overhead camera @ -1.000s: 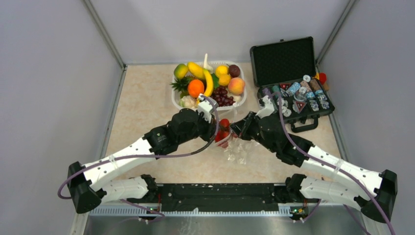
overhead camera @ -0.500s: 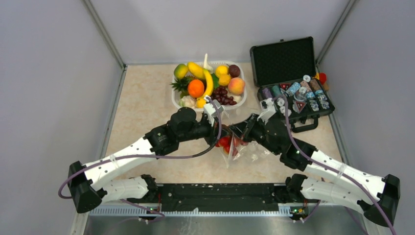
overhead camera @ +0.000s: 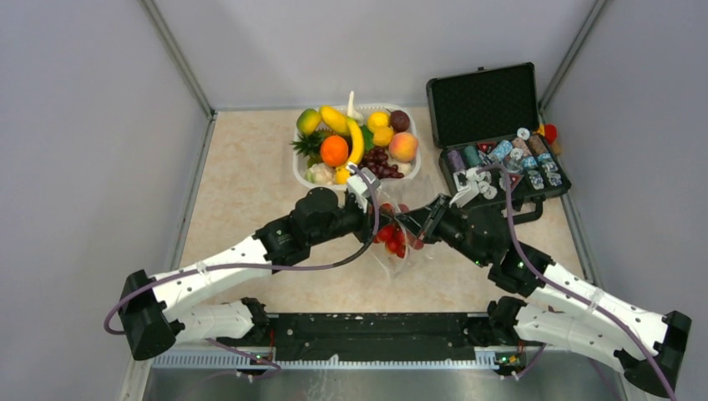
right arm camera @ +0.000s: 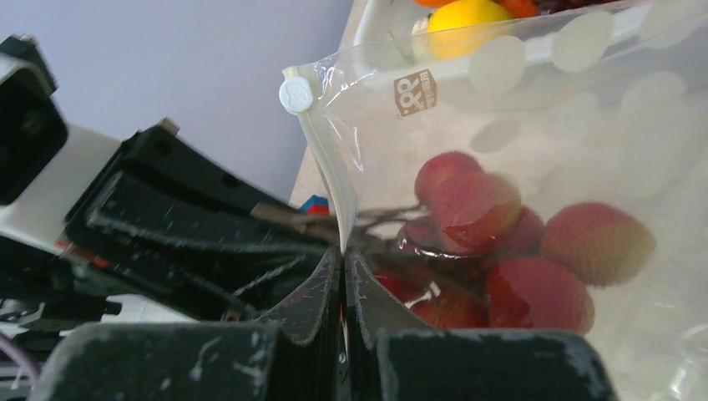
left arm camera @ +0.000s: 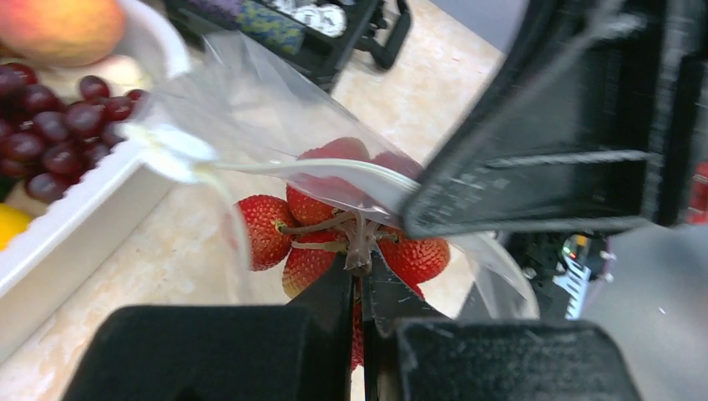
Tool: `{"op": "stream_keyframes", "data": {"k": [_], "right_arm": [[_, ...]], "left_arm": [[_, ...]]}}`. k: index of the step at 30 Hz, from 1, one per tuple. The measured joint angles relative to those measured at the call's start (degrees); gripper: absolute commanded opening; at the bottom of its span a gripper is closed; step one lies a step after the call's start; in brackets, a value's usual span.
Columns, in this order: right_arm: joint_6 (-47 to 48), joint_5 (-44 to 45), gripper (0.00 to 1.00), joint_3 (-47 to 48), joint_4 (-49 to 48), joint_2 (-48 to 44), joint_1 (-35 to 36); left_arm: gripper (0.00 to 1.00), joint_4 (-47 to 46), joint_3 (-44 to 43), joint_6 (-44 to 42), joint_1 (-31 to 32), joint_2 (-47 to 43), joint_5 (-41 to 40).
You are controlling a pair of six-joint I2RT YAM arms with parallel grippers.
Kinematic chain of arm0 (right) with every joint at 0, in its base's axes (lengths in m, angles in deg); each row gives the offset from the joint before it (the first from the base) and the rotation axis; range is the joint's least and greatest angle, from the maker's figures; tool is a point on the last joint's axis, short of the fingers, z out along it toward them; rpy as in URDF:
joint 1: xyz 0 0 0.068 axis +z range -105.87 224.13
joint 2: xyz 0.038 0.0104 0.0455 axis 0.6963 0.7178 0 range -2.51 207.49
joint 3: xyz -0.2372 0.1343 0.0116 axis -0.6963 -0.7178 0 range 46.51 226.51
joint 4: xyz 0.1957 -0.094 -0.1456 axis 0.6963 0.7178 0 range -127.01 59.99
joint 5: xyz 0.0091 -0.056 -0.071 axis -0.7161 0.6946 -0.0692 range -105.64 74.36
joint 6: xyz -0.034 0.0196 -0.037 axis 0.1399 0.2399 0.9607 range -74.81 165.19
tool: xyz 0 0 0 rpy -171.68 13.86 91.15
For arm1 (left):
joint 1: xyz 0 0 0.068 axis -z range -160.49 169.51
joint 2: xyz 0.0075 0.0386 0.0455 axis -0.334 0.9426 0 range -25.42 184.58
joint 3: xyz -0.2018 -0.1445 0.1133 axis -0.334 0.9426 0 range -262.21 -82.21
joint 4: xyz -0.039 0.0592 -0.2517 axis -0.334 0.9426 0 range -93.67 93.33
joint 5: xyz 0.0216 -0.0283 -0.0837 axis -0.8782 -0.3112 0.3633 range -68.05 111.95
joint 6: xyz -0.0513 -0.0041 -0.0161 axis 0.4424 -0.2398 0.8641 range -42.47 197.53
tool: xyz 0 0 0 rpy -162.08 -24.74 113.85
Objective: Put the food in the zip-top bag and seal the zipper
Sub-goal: Place the fake fruit in the zipper food storage bag.
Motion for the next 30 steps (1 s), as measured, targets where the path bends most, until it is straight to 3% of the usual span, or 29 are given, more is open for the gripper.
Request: {"op": "stream_keyframes", "data": {"k": [8,9,11,15,23,30], "right_arm": [[-2.71,-0.02,0.00,-0.02,1.33,-2.03,0.04],[-3.54,0.20,0.00,-0.04,1.27,-2.14,0.04],[-4.59,0.57,0.00,-0.26,0.81,-2.47,0.04],[-6.88,2.21,0.00,-1.92,-0.02,-3.93,0.04],[-9.49,7.37,0.00,-3.45,1.97,-6.32,0.04],[-8.48,8.81,0.00,-3.45,2.19,-7.04,0.04]], "left_arm": [[0.00,-2.69,1.86,0.44,-0.07,0.31,-7.87],[0.03,-2.69,1.86,0.42,-0.09,0.33,-8.00],[0.23,-2.58,1.79,0.17,-0.09,0.42,-7.43],[0.69,-0.35,-0.70,-0.48,-0.09,2.08,-4.94],[0.86,5.38,-2.58,-1.18,-0.09,-4.39,-2.47],[0.98,8.24,-2.58,-0.98,-0.07,-12.98,-11.34]]}}
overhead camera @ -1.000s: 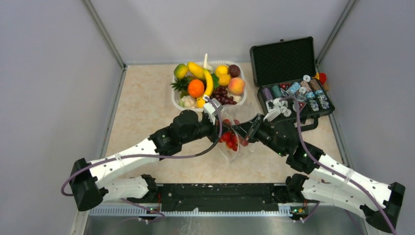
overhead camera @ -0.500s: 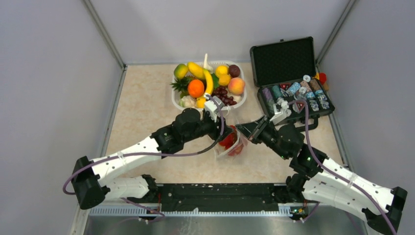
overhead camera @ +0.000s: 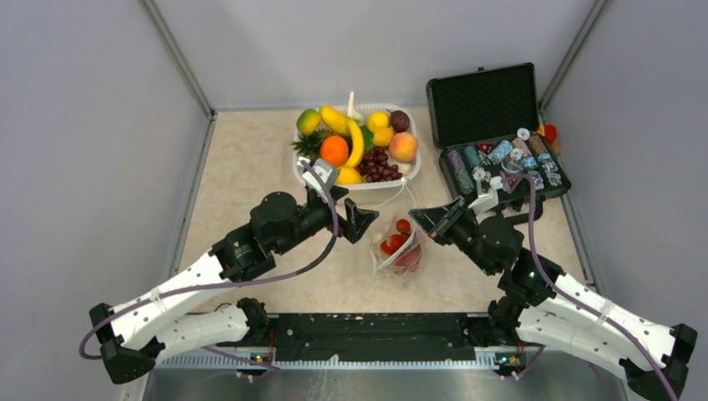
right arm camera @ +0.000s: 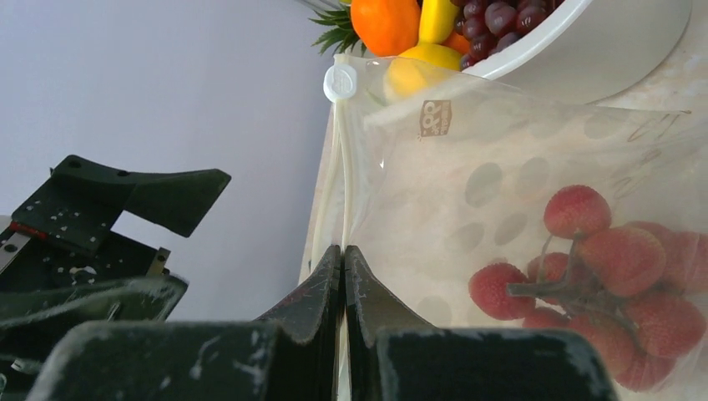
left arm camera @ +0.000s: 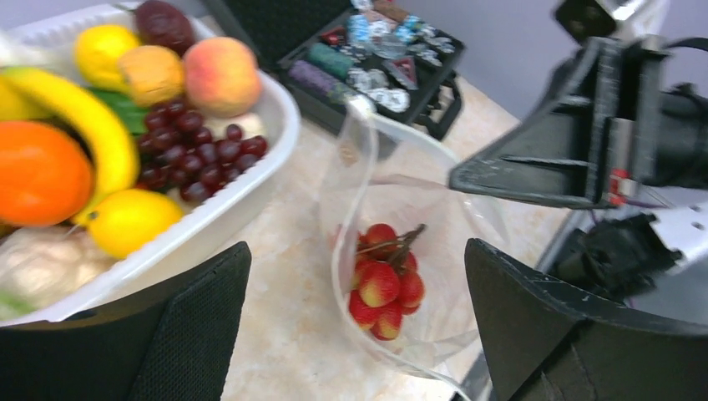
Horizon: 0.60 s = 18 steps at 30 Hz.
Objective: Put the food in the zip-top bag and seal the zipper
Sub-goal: Place the fake fruit in the zipper food storage bag, then pick up the fake fruit from the zipper food storage bag.
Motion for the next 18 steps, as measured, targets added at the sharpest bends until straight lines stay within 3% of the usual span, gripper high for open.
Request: {"op": "stream_keyframes", "data": {"k": [5,10,18], "right_arm": [[2.10,1.44,0.00,0.31,1.95,-0.50,0.00],[4.15,7.37,0.00,2.05,9.88,-5.60,0.00],[6.86,11.50,0.00,6.19,15.72,-9.46,0.00]], "left_arm": [[0.99,4.24,0.04,1.66,-0.07,1.03,-9.92],[0.99,6.84,0.09,1.44,-1.27,1.55,-16.26],[0.99,8.57,-1.90,0.72,-12.74,5.42,-13.92]]}}
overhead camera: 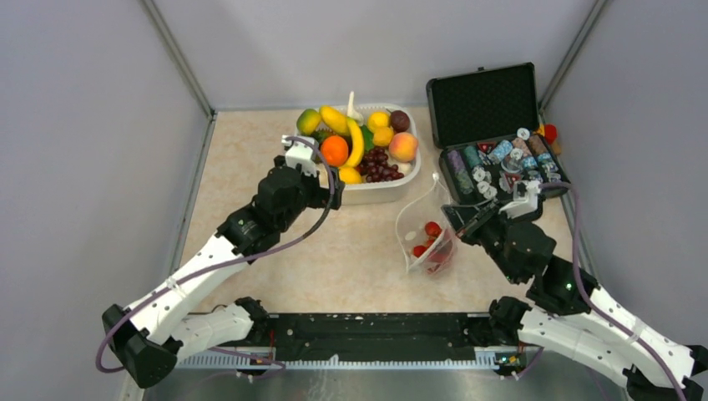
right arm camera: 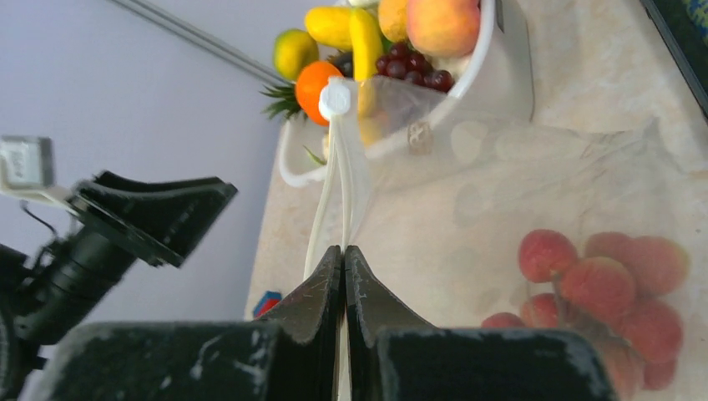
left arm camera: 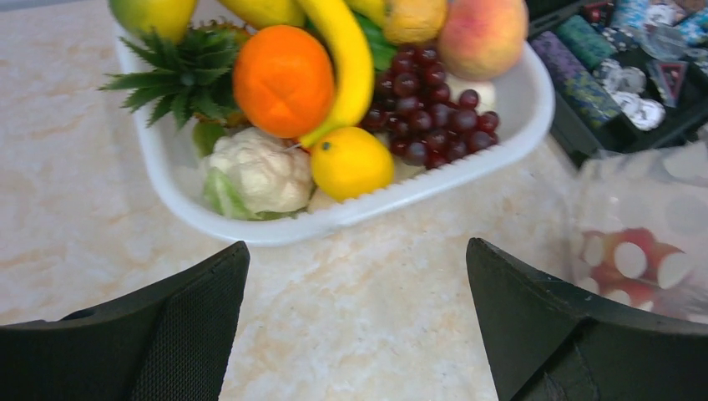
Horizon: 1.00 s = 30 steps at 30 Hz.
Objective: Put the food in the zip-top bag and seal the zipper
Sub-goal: Pick up the fake fruit from the zipper food storage bag.
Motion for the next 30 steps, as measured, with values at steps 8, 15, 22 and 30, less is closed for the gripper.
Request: {"op": "stream_keyframes", "data": {"k": [8,15,22,30], "right_arm": [[0.48,-3.56,0.00,0.20,-1.27,14.84,0.00],[2.27,-7.61,0.00,0.33,-3.10,20.55,0.00],[2.23,-8.90,0.00,0.26,-6.67,18.82,0.00],[2.21,-9.33,0.00,0.24,-7.30,18.27,0.00]], "left_arm": [[0.99,1.95,-6.78,-0.81,-7.61,8.15,3.93],[0.99,1.64,-9.53,-1.18,-11.08,14.32,8.94],[0.92,-1.27,-11.43,-1.33,-14.36,19.85,12.07],[0.94,-4.13,-14.32,-0.96,-15.41,26.03,16.52]]}}
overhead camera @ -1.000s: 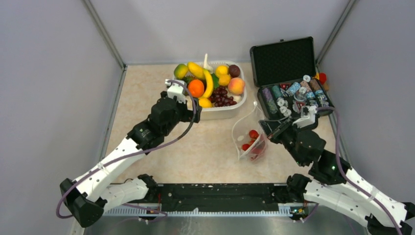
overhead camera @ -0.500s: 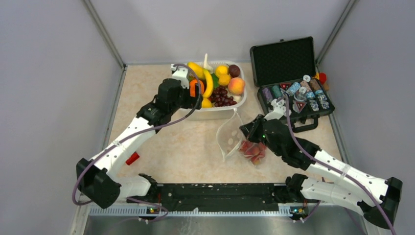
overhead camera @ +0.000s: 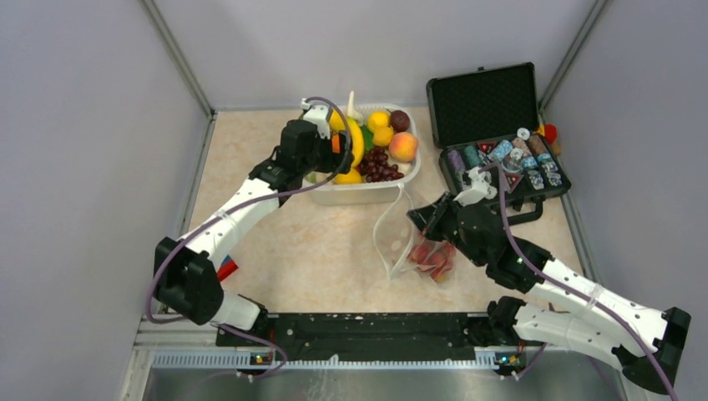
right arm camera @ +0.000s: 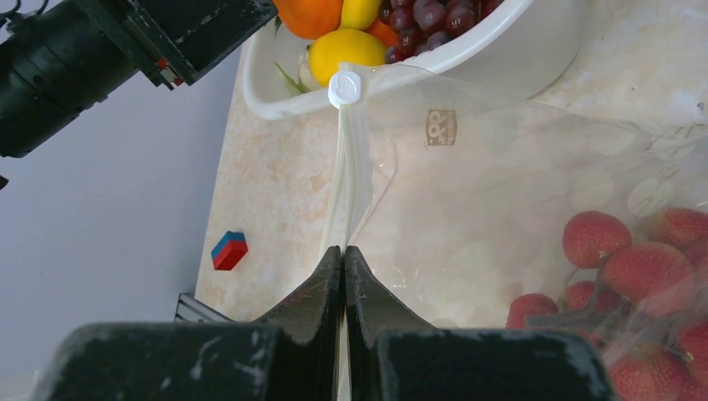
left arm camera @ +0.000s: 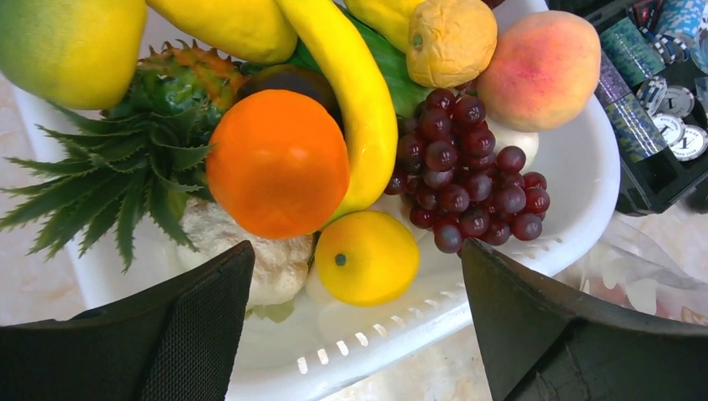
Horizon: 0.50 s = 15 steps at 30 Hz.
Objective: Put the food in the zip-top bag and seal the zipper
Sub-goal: Pick up the fake fruit from the zipper food storage bag.
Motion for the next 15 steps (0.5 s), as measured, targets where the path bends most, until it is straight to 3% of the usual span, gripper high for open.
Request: {"op": "stream_keyframes", "data": {"k": [15], "right_arm": [[-0.22,-0.02,0.00,-0.90,-0.87,-0.76,0.00]], "left_arm": [[0.94,-1.68,-3.76,1.20,0.00,9.49,-7.50]]}}
